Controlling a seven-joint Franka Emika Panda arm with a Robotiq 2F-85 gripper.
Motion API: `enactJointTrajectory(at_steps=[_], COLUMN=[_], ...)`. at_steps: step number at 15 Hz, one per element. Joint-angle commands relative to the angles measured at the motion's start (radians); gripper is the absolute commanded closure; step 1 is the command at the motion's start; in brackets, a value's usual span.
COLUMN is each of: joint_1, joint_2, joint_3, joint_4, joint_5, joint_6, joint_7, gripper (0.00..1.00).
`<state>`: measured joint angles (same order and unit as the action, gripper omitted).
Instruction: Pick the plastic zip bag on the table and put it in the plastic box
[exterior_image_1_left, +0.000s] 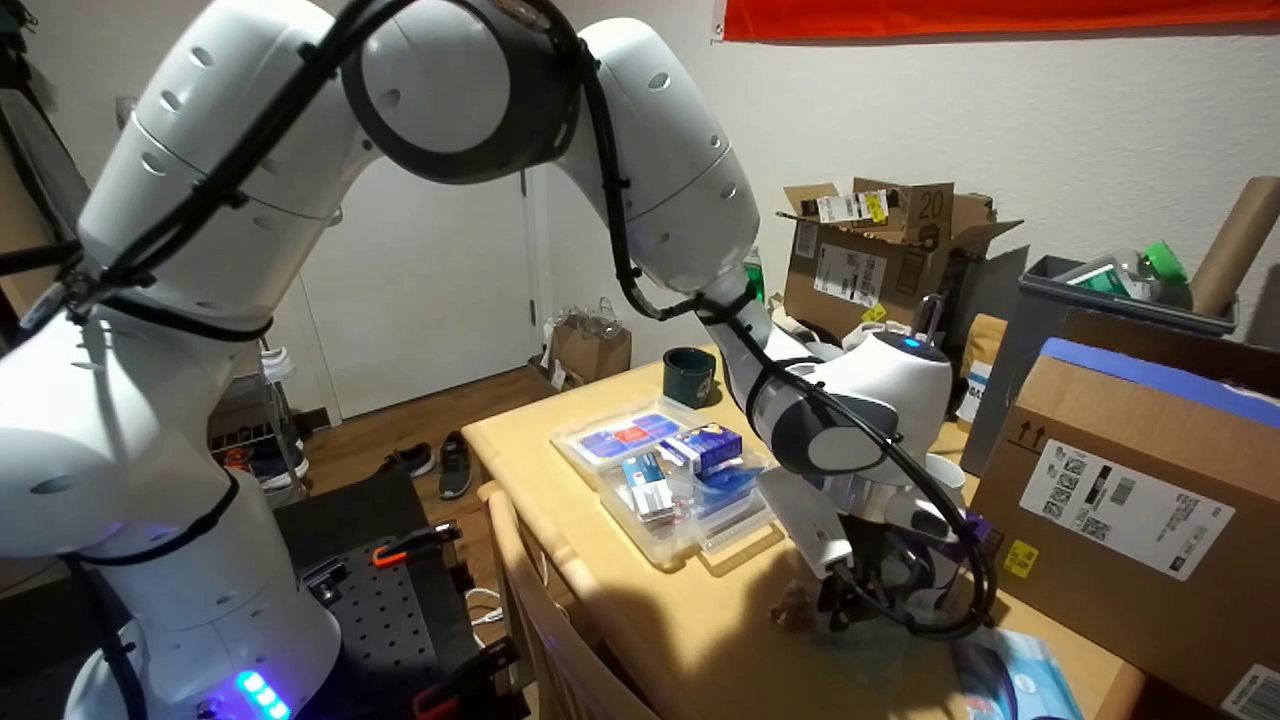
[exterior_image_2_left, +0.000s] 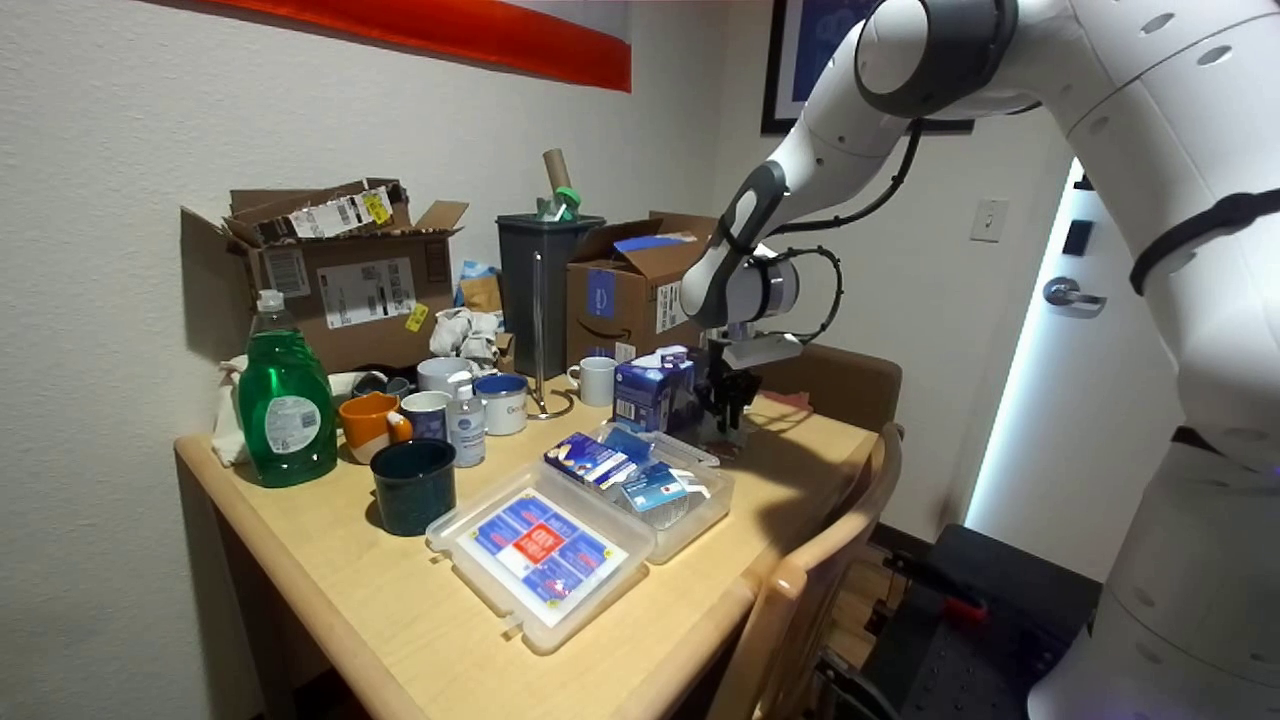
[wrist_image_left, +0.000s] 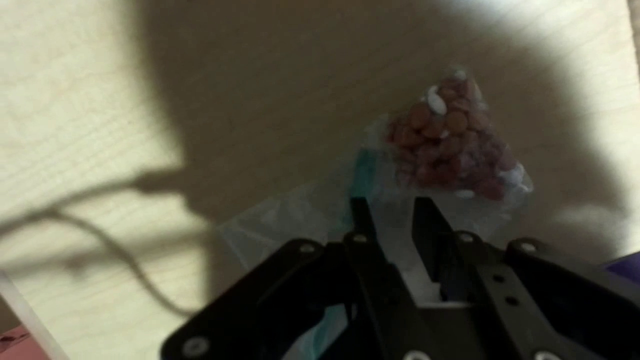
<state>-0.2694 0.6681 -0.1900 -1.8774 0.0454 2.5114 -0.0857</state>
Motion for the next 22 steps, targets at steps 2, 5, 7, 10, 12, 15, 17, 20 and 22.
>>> enactJointTrajectory(at_steps=[2, 5, 7, 10, 12, 15, 17, 20, 22], joint_1=[0.022, 0.027, 0.032, 0.038, 0.027, 0.030, 0.038, 0.050, 0.061], joint_2=[0.000, -0.003, -0.017, -0.052, -0.100, -0.188, -0.239, -0.315, -0.370], joint_3=[-0.013, -0.008, -0.006, -0.004, 0.005, -0.002, -0.008, -0.006, -0.002], joint_4=[0.004, -0.003, -0.011, -0.034, -0.053, -0.078, -0.092, -0.121, -0.147], joint_5=[-0.037, -0.047, -0.060, -0.079, -0.077, -0.106, -0.137, -0.183, -0.212], joint_6=[0.023, 0.020, 0.009, 0.026, 0.030, -0.010, -0.027, -0.077, -0.112], joint_7=[0.036, 0.027, 0.018, 0.004, -0.019, -0.051, -0.062, -0.072, -0.075], gripper=[1.00, 1.00, 1.00, 1.00, 1.00, 1.00, 1.00, 1.00, 1.00])
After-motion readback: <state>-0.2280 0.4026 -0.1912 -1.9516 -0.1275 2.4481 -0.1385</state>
